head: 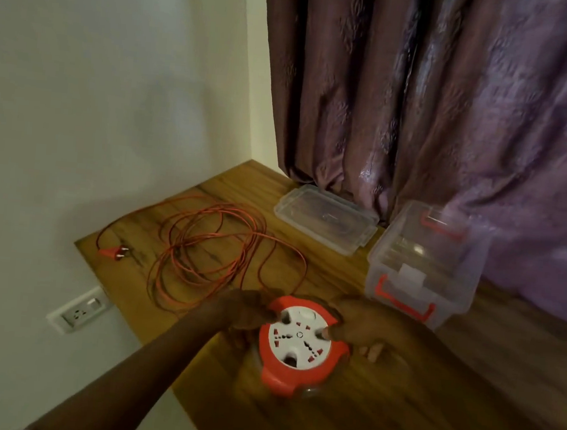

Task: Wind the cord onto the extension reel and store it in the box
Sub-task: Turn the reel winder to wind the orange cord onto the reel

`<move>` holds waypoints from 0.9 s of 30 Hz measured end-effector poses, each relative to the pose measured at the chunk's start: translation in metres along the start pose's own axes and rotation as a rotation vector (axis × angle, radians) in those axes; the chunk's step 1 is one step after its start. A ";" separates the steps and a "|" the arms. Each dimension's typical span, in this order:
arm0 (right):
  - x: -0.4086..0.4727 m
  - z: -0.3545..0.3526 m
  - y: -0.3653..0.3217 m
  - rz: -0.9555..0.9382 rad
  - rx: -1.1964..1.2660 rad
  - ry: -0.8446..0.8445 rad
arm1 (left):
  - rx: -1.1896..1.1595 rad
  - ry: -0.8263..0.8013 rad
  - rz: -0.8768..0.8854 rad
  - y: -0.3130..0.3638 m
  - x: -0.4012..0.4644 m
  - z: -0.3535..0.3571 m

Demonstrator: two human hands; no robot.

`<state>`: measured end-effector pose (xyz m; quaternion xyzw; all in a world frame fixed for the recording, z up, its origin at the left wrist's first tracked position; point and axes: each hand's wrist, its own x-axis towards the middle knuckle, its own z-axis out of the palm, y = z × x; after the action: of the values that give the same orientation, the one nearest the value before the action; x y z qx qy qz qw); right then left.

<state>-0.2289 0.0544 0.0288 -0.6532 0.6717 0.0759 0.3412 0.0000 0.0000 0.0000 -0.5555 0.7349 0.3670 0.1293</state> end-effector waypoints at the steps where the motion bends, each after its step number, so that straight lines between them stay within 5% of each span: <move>1: 0.006 0.006 0.004 -0.024 0.052 0.031 | -0.014 0.038 0.044 0.000 0.003 0.003; 6: 0.027 0.031 0.024 -0.106 0.249 0.208 | -0.464 0.127 0.146 -0.012 0.009 0.027; 14: 0.000 0.050 0.021 -0.244 0.090 0.694 | -0.897 0.351 0.395 -0.014 -0.008 0.065; 24: -0.045 0.086 0.007 -0.303 0.091 1.095 | -0.980 0.649 0.699 -0.012 -0.024 0.092; 27: -0.050 0.097 -0.001 -0.229 -0.070 1.222 | -1.006 0.721 0.739 -0.013 -0.021 0.097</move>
<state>-0.1971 0.1485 -0.0160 -0.6571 0.6684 -0.3269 -0.1207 -0.0025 0.0799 -0.0604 -0.3493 0.6138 0.4744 -0.5256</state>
